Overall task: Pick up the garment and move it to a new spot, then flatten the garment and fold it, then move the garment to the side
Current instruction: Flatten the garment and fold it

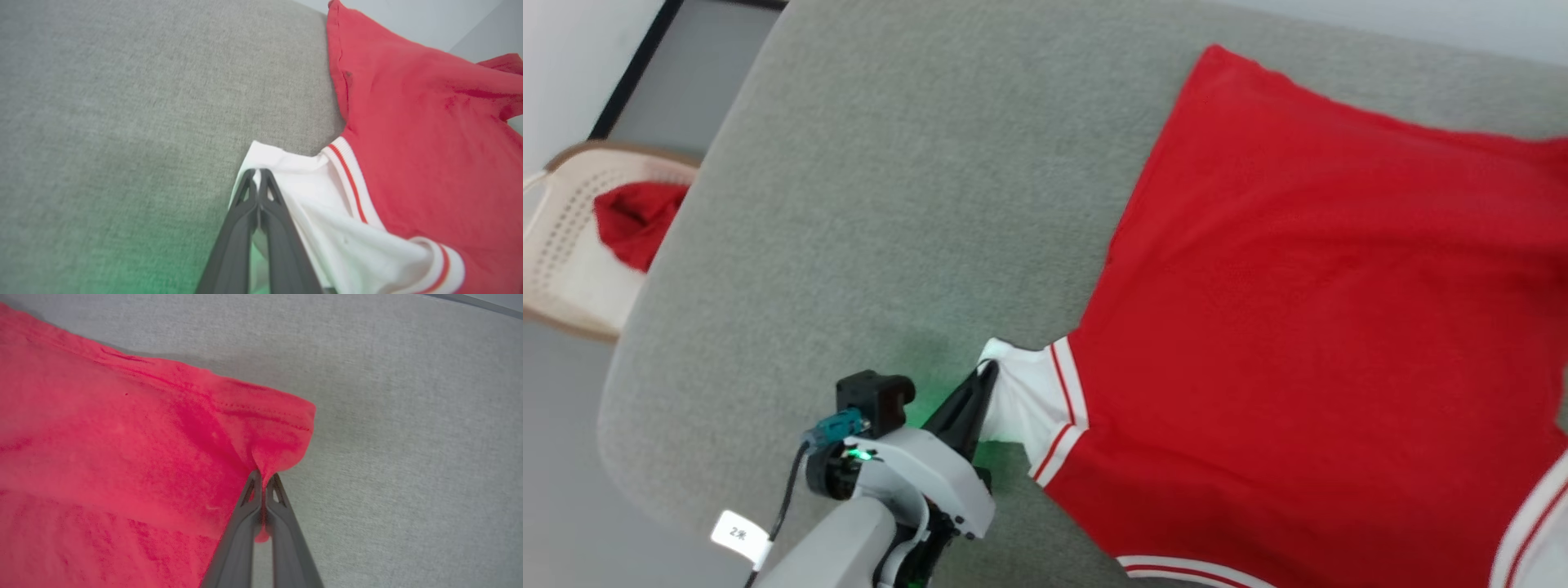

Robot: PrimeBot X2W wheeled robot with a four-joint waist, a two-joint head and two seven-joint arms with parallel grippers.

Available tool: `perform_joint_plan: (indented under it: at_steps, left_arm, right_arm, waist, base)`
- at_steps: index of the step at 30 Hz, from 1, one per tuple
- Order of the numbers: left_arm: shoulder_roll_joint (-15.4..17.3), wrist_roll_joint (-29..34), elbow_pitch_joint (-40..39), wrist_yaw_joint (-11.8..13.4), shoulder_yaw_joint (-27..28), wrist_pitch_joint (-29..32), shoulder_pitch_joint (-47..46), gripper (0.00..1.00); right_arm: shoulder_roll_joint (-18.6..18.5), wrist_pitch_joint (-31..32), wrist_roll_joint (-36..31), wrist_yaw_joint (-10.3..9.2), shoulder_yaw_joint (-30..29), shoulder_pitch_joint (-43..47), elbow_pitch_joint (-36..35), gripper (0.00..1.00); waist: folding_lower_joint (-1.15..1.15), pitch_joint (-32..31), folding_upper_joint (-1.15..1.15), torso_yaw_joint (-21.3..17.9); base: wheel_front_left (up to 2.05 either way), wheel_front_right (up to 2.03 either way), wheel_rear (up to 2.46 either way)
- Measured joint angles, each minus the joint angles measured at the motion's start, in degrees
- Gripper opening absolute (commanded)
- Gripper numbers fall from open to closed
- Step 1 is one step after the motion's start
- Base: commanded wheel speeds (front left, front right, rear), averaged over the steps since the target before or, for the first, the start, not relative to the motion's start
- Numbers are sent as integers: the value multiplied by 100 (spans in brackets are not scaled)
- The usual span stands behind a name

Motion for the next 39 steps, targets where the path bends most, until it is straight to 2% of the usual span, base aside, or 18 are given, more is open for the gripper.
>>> perform_joint_plan:
  at_steps: [5,12,18,25,30,35,36,39]
  left_arm:
    - [212,-42,-215,113,54,68,162,0]
    - [417,-97,-567,237,97,160,360,0]
    - [548,-131,-803,344,102,222,516,0]
    - [655,-147,-1036,416,118,270,602,0]
    - [730,-172,-1160,466,144,301,611,0]
    - [771,-180,-1217,510,163,303,619,0]
    - [772,-180,-1223,514,164,304,619,0]
    - [798,-183,-1245,515,168,316,619,0]
  right_arm:
    - [-236,13,659,-1,-32,879,-693,0]
    - [-194,160,1129,0,-587,2167,-1634,0]
    - [186,269,1300,-1,-1224,3388,-2481,0]
    - [891,233,1455,-1,-1636,4603,-3226,0]
    - [1214,25,1486,0,-1664,4927,-3381,0]
    - [1213,-158,1379,0,-1508,4918,-3383,0]
    - [1169,-201,1348,0,-1437,4915,-3399,100]
    - [993,-357,1334,0,-1255,4889,-3463,100]
  waist:
    - [0,-184,0,-267]
    - [0,-374,0,-587]
    - [0,-445,0,-774]
    - [0,-400,0,-935]
    - [0,-273,0,-1043]
    - [0,-158,0,-1155]
    - [0,-143,0,-1173]
    - [0,-110,0,-1218]
  base:
    - [0,0,0]
    - [0,0,0]
    - [0,0,0]
    - [0,0,0]
    - [0,0,0]
    - [0,0,0]
    - [0,0,0]
    - [0,0,0]
